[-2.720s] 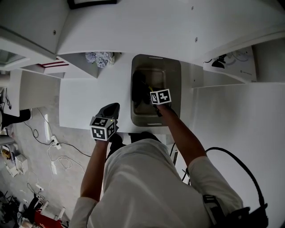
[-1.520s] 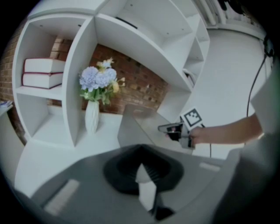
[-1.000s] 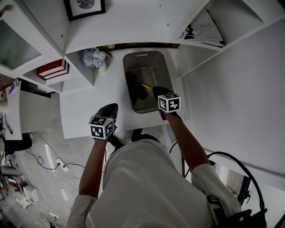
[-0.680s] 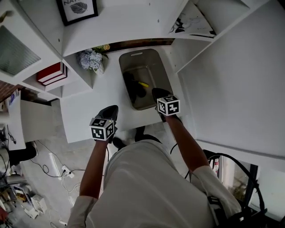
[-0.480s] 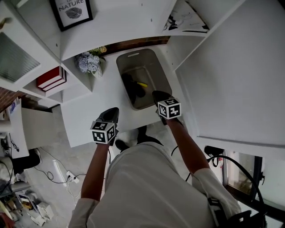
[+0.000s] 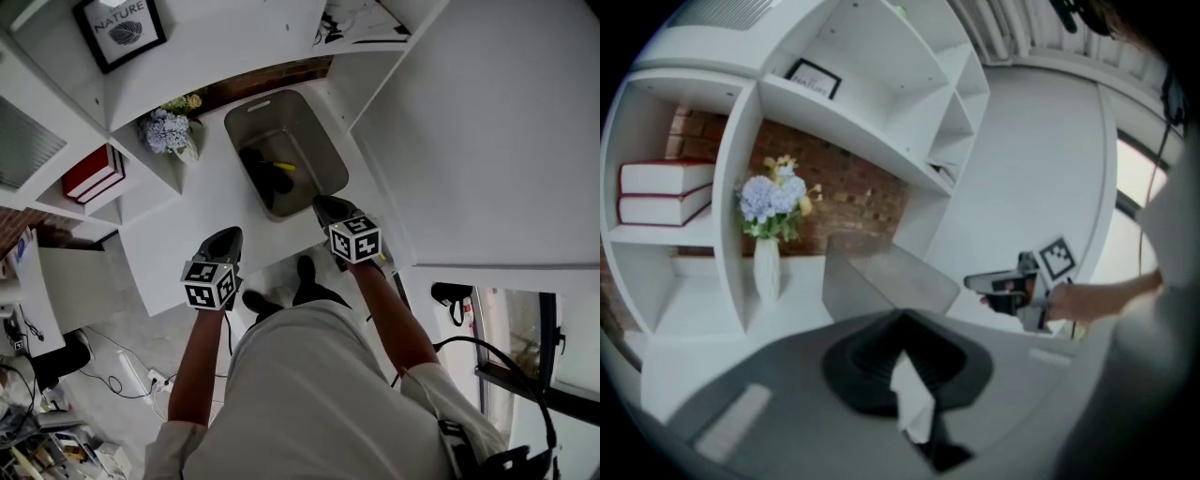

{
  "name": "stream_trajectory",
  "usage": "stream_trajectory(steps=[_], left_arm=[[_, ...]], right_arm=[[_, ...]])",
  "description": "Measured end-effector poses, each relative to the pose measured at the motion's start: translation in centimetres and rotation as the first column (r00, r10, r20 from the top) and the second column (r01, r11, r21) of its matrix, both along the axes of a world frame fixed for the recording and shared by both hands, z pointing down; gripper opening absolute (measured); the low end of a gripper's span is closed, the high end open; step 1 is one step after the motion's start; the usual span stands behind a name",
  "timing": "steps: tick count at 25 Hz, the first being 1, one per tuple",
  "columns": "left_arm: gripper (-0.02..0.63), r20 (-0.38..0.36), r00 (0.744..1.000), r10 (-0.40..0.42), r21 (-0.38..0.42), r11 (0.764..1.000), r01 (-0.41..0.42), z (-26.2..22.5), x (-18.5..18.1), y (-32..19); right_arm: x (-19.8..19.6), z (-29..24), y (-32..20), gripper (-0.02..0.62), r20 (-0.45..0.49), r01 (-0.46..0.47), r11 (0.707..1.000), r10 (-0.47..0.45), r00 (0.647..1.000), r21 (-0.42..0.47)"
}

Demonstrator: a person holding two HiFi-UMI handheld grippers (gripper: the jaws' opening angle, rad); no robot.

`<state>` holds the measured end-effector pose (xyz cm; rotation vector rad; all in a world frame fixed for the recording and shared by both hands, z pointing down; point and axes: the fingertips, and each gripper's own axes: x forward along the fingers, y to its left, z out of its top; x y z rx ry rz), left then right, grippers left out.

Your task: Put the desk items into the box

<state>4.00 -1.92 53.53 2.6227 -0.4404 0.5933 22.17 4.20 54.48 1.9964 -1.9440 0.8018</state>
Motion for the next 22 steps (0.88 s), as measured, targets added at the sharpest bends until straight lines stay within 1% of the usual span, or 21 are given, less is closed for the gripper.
stream_trajectory(steps=[4, 9, 16, 22], left_arm=[[0.003, -0.004, 1.000, -0.023, 0.009, 1.000, 0.023, -0.7, 0.4, 0.1], [0.003, -0.014, 0.998, -0.063, 0.014, 0.998, 0.063, -1.3, 1.3, 0.3], [0.003, -0.017, 0.995, -0.094, 0.016, 0.995, 0.095, -1.6, 1.8, 0.9], [0.003, -0.021, 0.994, -0.109, 0.022, 0.994, 0.110, -1.9, 2.1, 0.9]], right_arm=[[0.9, -1.4, 0.7, 0.002, -0.003, 0.013, 0.999, -0.013, 1.000, 0.034], [2.0, -2.1, 1.0, 0.002, 0.009, 0.046, 0.998, -0.046, 0.999, 0.046], [1.5, -2.6, 1.5, 0.002, 0.026, 0.100, 0.993, -0.101, 0.994, 0.065], [1.4, -2.7, 2.0, 0.002, 0.045, 0.115, 0.991, -0.118, 0.992, 0.075]])
